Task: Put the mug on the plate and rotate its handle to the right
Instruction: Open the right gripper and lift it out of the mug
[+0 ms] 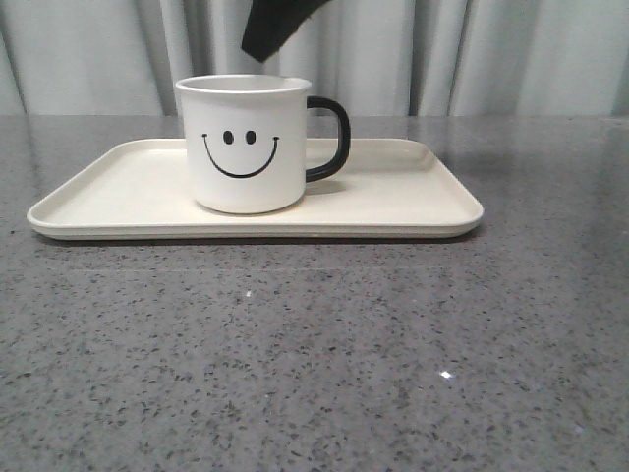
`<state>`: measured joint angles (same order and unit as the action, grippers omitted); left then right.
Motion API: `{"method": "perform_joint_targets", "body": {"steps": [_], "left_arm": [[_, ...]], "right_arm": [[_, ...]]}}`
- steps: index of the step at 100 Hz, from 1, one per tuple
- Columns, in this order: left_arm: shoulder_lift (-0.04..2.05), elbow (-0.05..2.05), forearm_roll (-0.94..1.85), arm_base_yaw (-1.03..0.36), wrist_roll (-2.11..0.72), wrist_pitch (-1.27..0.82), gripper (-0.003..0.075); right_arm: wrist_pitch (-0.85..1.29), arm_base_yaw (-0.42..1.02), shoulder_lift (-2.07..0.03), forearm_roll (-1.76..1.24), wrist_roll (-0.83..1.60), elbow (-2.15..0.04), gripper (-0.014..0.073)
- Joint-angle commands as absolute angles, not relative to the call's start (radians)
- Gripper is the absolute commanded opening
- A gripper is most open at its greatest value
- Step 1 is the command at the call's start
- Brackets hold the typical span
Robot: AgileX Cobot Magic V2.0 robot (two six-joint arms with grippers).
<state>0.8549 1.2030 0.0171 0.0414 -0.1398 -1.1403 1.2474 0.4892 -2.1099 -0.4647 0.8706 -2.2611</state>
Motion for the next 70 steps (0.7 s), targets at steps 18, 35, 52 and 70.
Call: {"method": "perform_joint_targets", "body": {"steps": [18, 35, 52, 70], "left_arm": [[0.849, 1.225, 0.027, 0.045, -0.130, -1.079, -0.0020], [0.849, 1.225, 0.027, 0.045, -0.130, -1.072, -0.0020], [0.849, 1.225, 0.027, 0.045, -0.130, -1.050, -0.0020], [0.849, 1.225, 0.027, 0.045, -0.130, -1.027, -0.0020]], "right_arm": [[1.155, 0.462, -2.017, -0.495, 0.743, -2.454, 0.0230], [1.130, 0.431, -1.984, -0.499, 0.681, -2.491, 0.0230], [1.097, 0.372, -1.909, -0.560, 0.663, -2.491, 0.0230], [1.082, 0.266, -1.820, -0.620, 0.629, -2.491, 0.0229]]}}
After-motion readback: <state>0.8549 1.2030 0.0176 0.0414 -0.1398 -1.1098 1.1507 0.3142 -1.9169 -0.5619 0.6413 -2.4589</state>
